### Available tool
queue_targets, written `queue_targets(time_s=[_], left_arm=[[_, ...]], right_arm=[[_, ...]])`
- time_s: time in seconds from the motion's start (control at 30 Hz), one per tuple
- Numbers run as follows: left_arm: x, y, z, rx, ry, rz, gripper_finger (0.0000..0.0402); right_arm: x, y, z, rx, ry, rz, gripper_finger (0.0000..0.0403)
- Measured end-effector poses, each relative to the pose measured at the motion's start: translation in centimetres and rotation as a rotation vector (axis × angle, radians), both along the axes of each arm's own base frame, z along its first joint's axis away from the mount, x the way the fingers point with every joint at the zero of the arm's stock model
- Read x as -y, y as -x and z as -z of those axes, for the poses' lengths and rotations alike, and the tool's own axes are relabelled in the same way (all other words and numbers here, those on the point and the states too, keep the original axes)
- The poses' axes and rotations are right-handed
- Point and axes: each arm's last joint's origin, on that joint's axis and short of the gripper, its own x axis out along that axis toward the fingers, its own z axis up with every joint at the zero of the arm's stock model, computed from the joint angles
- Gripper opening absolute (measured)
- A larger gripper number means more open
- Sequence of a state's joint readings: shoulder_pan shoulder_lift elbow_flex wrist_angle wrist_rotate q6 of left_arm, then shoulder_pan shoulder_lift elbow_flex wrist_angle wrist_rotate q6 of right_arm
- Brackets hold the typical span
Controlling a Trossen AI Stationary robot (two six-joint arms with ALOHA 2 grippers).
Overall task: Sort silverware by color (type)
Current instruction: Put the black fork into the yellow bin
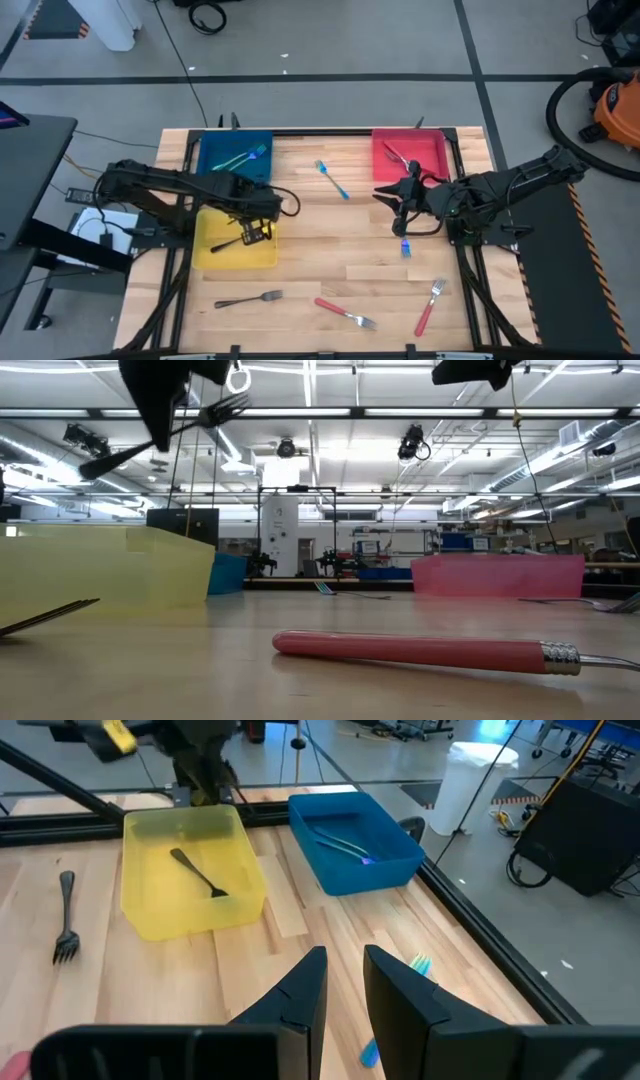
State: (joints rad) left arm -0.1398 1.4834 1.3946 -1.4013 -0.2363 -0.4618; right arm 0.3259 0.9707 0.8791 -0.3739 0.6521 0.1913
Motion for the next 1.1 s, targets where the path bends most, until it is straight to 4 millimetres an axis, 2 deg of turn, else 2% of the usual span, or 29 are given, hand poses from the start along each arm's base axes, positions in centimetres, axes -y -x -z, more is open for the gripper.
queue_targets(time_s=[0.2,0.33,0.53,0.67,0.87,1.1], left_arm=[[0.1,1.4,3.7,-0.131,-0.018,-0.038,0.0004],[0.5,2.2,5.5,-0.175,0.028,-0.027,0.0004],[0.7,3.1,9.9,-0.203,0.116,-0.021,0.0004],[0.6,4.0,12.1,-0.233,0.123,-0.027,0.0004],[0.6,4.5,13.7,-0.225,0.162,-0.024,0.0004],[0.1,4.3,13.9,-0.207,0.169,-0.048,0.0005]], right_arm=[[0.0,0.0,0.1,-0.016,0.0,-0.01,0.0078],[0.0,0.0,0.2,-0.019,-0.002,-0.016,0.0078],[0.0,0.0,0.2,-0.019,-0.003,-0.016,0.0078],[0.0,0.0,0.2,-0.018,-0.003,-0.016,0.0078],[0.0,0.0,0.2,-0.018,-0.003,-0.016,0.0078],[0.0,0.0,0.2,-0.018,-0.003,-0.016,0.0078]])
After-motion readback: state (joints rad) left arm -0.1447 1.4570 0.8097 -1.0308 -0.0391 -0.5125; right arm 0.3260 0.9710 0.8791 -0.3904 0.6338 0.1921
